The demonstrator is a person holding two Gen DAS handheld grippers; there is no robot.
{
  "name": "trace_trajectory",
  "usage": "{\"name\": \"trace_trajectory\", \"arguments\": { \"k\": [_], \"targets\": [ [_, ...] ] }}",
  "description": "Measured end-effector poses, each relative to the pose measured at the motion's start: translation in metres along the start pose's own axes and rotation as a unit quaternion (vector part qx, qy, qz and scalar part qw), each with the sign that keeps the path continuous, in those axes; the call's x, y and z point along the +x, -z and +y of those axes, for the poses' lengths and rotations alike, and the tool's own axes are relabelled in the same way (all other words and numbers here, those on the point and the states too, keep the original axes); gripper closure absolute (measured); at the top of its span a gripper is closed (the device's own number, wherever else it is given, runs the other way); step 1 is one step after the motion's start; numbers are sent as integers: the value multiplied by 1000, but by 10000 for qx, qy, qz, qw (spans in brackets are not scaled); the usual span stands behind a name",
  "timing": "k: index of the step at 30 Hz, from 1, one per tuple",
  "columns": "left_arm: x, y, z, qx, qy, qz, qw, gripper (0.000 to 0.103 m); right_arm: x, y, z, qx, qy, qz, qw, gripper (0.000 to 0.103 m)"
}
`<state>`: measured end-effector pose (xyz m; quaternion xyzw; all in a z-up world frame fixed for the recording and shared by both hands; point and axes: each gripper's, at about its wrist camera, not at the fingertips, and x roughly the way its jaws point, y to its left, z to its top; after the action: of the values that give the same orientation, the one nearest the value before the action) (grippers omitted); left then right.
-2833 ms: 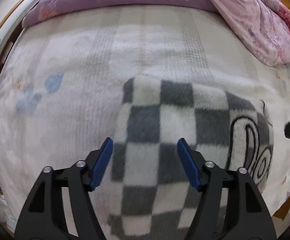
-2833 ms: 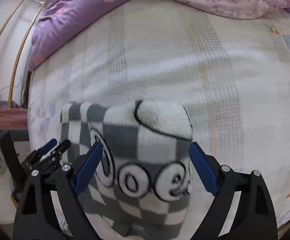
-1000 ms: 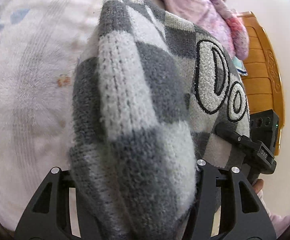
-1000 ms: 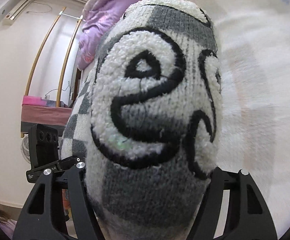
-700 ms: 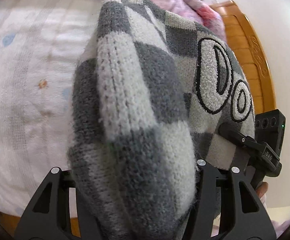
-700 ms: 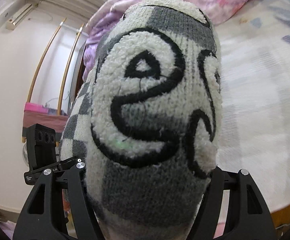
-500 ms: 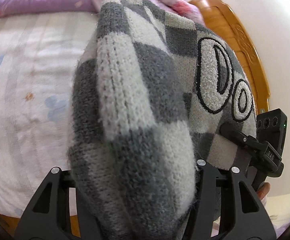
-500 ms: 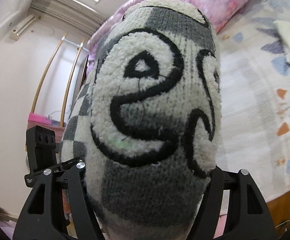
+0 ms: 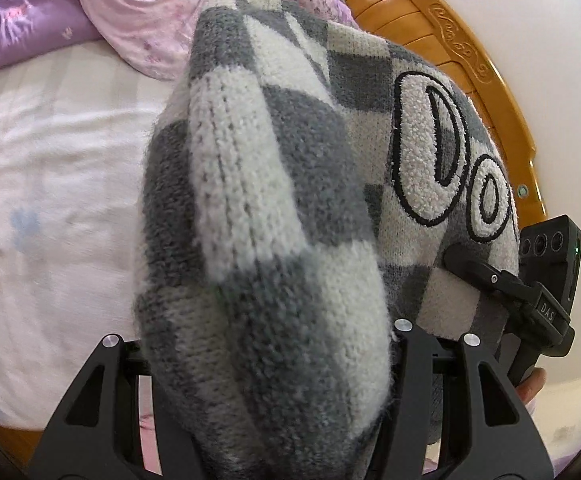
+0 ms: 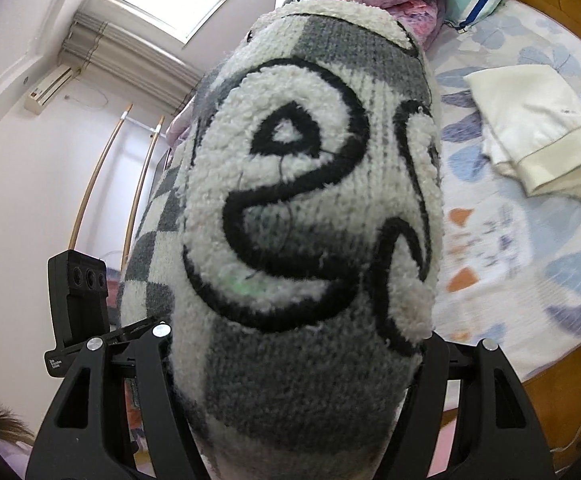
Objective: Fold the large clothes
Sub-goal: 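Lift the folded bundle with both tools and carry it toward the headboard, then lower the bundle onto the sheet near the headboard and open both tools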
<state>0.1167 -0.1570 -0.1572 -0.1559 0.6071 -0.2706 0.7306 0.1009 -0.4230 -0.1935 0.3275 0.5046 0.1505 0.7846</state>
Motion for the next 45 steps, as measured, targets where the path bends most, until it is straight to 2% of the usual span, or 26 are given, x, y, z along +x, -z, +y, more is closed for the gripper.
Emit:
{"name": "trace_trajectory", "arguments": {
  "k": [2, 4, 8, 12, 17, 20, 24, 27, 30, 32, 33, 34, 35, 36, 37, 38, 39, 41, 42, 43, 44, 45],
  "targets": [
    [39, -4, -35, -265, -86, -28, 9996, 50, -23, -17, -34, -103, -29, 133, 9999, 38],
    [70, -9, -68, -331, -196, -78, 9992, 50, -43, -40, -67, -247, -68, 284, 9993, 38],
    [133, -20, -124, -581, -181, -125, 9981, 50, -83, -88, -125, -408, 20, 491, 9980, 38],
    [190, -45, -171, -464, -103, -142, 9988, 50, -106, -136, -180, -573, 93, 571, 9967, 38],
    [263, -94, -211, -357, -51, -167, 9992, 50, -115, -202, -243, -584, 138, 584, 9965, 38],
    [323, -135, -223, -316, -10, -167, 9994, 50, -109, -236, -283, -538, 161, 611, 9965, 38],
    [391, -170, -223, -247, -130, -103, 9996, 50, -82, -268, -345, -447, 248, 715, 9961, 38],
    [439, -188, -216, -294, -261, -86, 9992, 50, -53, -294, -383, -302, 233, 818, 9959, 38],
    [481, -195, -199, -397, -464, 1, 9981, 49, -17, -302, -416, -235, 220, 1072, 9937, 37],
    [508, -196, -184, -543, -775, 209, 9953, 47, 9, -306, -436, -128, 447, 1358, 9896, 27],
    [514, -195, -177, -600, -936, 290, 9934, 45, 20, -306, -443, -100, 721, 1516, 9858, 24],
    [520, -196, -174, -620, -1130, 315, 9912, 39, 32, -304, -453, -64, 1201, 1727, 9776, 19],
    [520, -193, -171, -558, -1223, 298, 9905, 36, 35, -300, -461, -17, 1368, 1756, 9749, 16],
    [516, -190, -171, -419, -1314, 286, 9900, 35, 29, -296, -465, 71, 1275, 1650, 9780, 16],
    [510, -188, -173, -263, -1593, 245, 9866, 25, 22, -295, -467, 128, 1225, 1579, 9797, 16],
    [499, -186, -179, 17, -2138, 166, 9767, 20, 13, -291, -470, 169, 1287, 1493, 9802, 14],
    [494, -184, -183, 215, -2401, 128, 9704, 20, 0, -288, -472, 184, 1472, 1366, 9795, 14],
    [476, -185, -188, 518, -2786, 198, 9588, 20, -34, -286, -465, 104, 2140, 1022, 9714, 11],
    [471, -186, -189, 528, -2861, 207, 9565, 20, -56, -286, -462, 83, 2525, 792, 9643, 11],
    [463, -184, -188, 524, -2903, 163, 9553, 20, -68, -289, -469, 133, 2715, 617, 9604, 11],
    [462, -188, -192, 518, -2853, 80, 9570, 20, -83, -288, -465, 146, 2818, 324, 9588, 11],
    [458, -190, -194, 518, -2708, -46, 9612, 20, -95, -287, -457, -17, 2667, 55, 9638, 12]
  ]
}}
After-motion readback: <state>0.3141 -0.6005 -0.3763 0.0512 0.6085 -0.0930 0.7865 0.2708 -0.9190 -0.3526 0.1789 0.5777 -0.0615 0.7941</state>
